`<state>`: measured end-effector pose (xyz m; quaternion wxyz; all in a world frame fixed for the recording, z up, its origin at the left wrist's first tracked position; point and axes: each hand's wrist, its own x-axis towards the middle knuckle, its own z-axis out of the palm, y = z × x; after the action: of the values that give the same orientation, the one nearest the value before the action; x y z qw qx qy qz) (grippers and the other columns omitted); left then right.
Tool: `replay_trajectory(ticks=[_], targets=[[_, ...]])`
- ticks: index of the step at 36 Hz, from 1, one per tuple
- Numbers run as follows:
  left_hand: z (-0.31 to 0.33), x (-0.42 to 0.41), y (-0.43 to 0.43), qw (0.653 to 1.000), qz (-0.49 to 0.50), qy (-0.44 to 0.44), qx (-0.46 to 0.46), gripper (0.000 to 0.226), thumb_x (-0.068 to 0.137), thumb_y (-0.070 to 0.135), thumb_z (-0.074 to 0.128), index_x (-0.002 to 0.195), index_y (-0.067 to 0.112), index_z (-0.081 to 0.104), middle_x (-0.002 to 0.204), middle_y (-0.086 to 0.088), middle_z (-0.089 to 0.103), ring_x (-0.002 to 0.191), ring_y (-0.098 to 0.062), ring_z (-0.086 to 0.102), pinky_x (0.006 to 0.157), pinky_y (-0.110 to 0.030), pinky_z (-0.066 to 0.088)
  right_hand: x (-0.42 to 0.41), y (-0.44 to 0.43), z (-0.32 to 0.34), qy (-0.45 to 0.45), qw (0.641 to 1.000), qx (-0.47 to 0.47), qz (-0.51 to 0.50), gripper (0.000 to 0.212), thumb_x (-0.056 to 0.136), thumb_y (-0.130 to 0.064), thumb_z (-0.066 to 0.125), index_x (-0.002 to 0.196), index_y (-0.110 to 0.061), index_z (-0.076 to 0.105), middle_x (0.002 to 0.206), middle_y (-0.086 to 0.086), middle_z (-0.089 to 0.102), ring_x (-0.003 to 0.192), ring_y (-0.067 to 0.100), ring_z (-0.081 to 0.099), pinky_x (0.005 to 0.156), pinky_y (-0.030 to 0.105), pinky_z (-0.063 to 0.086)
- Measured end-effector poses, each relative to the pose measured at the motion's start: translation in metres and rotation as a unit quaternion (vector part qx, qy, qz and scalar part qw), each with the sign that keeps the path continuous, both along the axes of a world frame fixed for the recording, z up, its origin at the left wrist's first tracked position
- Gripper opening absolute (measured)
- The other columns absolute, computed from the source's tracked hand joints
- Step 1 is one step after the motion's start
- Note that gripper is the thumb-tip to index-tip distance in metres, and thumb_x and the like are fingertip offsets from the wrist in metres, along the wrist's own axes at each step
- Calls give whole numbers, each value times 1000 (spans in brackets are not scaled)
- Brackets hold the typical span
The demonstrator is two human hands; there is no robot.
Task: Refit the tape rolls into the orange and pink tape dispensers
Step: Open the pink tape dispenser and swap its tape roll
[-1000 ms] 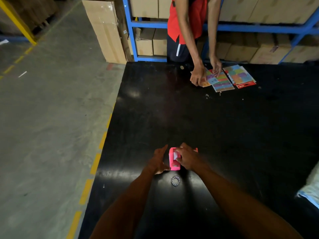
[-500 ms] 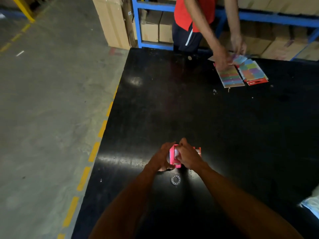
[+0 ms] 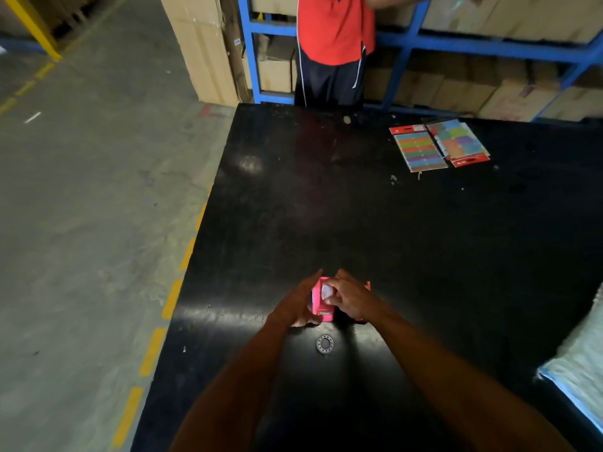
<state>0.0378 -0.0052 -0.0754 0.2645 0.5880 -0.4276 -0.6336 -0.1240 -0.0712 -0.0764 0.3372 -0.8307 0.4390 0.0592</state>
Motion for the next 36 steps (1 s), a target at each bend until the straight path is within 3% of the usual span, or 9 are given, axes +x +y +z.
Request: replay_trajectory(ticks=[2,4,7,11,15,19,25,28,36], targets=[[-7,2,1,1000,-10,-9,-5,81,87,12,67,147,43,23,131,-1,52,86,-22,64,54,-34,58,-1,3,2,-6,1000,-3,-12,37,90,-26,64,126,-20,58,110,3,49,106,21,56,91,27,39],[-14,8,4,996,-38,-79,1,95,79,28,79,151,38,18,130,1,48,102,-29,60,73,-44,60,-3,7,5,-5,1000,-14,-18,38,89,-24,64,126,-18,59,114,9,56,109,23,56,91,28,39],[-22,12,8,959,-69,-248,-120,106,75,13,76,154,28,6,145,-8,25,112,-25,56,93,-38,54,-6,14,11,-8,999,-32,-35,29,87,-21,65,114,-13,64,112,12,62,107,27,58,89,32,42],[-10,4,25,949,114,-213,-204,56,75,25,61,129,9,52,123,-4,45,89,-10,58,76,-7,48,-9,23,18,-29,997,-49,-58,17,85,-19,66,98,-10,69,106,10,67,103,26,61,83,26,39],[3,-5,35,974,149,-123,-122,19,82,15,71,100,22,69,99,-4,70,81,-15,68,77,-33,57,-4,33,26,-46,995,-65,-68,12,85,-16,66,94,-9,70,103,11,69,99,24,62,73,15,28],[7,-14,46,975,157,-92,-127,15,82,21,74,86,35,73,90,-2,75,85,-18,73,82,-37,59,1,43,33,-42,995,-55,-68,10,86,-13,62,89,-8,70,100,12,70,95,27,65,76,25,41],[10,-19,58,974,168,-79,-130,25,79,29,77,100,15,77,92,-1,78,82,-7,71,82,-36,58,-4,58,42,-30,995,-48,-86,13,86,-19,62,89,-9,69,102,11,70,97,25,63,79,30,40],[-5,-18,61,976,163,-74,-123,39,71,49,76,98,21,78,91,-1,79,88,-19,75,84,-44,60,-7,65,44,-23,996,-42,-77,12,85,-13,62,93,-8,70,104,12,68,101,23,61,102,38,36],[18,-22,73,969,203,-40,-132,17,70,28,83,85,22,78,87,-14,78,79,-20,72,80,-47,61,-12,74,54,-31,997,-54,-53,15,84,-7,62,97,-5,70,107,13,70,107,26,61,104,36,36]])
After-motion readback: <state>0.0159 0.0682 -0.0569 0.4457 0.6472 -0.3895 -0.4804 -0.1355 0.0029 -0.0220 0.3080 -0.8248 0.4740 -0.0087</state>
